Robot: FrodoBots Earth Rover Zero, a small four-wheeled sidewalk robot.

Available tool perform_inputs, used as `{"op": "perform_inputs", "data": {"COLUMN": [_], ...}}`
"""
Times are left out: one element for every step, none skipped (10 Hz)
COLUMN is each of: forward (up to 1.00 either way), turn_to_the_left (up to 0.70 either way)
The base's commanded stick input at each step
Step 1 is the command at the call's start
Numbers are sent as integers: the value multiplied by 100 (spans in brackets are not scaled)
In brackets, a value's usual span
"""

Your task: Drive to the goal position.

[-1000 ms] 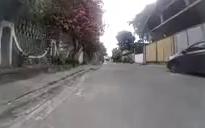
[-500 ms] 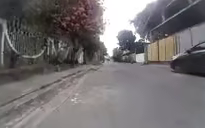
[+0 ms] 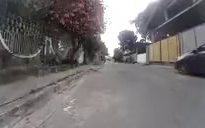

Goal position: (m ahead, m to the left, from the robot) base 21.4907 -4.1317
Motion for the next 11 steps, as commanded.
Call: {"op": "perform_inputs", "data": {"forward": [70, 70, 70, 70, 70, 70, 70, 70, 70, 70, 70], "turn_to_the_left": [0, 0, 0, 0, 0, 0, 0, 0, 0, 0, 0]}}
